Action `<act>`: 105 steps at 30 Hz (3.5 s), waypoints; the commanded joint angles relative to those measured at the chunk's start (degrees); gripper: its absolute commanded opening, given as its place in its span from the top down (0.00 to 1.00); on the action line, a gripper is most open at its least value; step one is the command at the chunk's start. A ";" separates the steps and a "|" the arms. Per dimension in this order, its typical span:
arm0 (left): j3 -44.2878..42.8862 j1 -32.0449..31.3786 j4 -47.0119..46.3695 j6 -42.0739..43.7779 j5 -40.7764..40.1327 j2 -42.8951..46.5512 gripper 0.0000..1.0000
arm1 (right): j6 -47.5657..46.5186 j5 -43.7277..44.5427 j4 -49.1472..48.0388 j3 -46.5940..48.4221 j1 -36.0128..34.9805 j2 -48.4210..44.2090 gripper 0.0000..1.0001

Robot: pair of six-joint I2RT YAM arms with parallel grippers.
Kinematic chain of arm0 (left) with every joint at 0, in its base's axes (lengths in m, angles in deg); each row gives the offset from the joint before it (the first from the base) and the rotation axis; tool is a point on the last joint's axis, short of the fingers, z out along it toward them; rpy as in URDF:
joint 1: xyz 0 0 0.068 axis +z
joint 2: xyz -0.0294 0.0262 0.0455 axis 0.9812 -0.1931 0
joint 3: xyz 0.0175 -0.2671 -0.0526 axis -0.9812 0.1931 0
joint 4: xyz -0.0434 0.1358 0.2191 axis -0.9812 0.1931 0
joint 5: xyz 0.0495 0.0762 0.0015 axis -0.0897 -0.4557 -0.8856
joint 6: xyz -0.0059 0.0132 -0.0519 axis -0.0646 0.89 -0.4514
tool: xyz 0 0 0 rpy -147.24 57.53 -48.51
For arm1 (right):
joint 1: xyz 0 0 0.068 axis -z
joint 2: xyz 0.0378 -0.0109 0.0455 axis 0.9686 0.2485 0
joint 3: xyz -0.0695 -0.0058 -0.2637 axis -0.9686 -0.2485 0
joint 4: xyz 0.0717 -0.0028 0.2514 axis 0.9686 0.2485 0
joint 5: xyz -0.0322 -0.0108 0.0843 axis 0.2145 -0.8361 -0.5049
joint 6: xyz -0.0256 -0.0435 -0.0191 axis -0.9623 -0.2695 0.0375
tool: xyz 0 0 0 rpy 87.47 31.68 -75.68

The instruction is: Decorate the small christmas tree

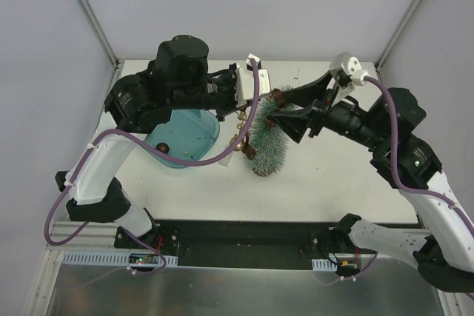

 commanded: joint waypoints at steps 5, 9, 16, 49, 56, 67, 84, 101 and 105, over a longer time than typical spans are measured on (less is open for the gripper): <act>-1.42 -0.79 -2.21 0.42 -1.68 1.01 0.96 | -6.88 8.70 2.03 5.24 -4.59 3.33 0.66; -0.98 -0.79 -2.30 0.51 -1.51 1.80 0.96 | -9.33 12.74 3.52 6.20 -4.67 2.71 0.77; 0.60 -0.79 -2.47 0.34 -2.04 3.21 0.93 | -11.80 14.95 4.58 8.31 -4.85 2.63 0.99; 12.02 -0.70 -14.96 -4.23 -12.49 4.52 0.60 | -22.26 23.92 15.48 28.18 -2.40 16.60 0.99; 13.87 -0.70 -14.96 -4.23 -12.14 5.23 0.59 | -20.24 21.63 15.22 28.10 1.12 18.01 0.99; 13.88 -0.79 -15.22 -4.94 -11.61 3.83 0.20 | -16.29 16.10 12.32 26.34 3.41 17.92 0.99; 13.00 -0.70 -18.38 -5.38 -13.02 -0.92 0.79 | -12.77 12.49 8.45 16.23 3.32 7.47 0.99; 16.25 0.44 -19.88 -4.94 -18.65 2.24 0.96 | -11.98 16.00 7.39 3.40 3.32 -3.00 0.99; 16.43 0.79 -19.88 -5.02 -18.73 2.86 0.96 | -11.89 16.88 7.22 0.85 3.41 -3.70 0.98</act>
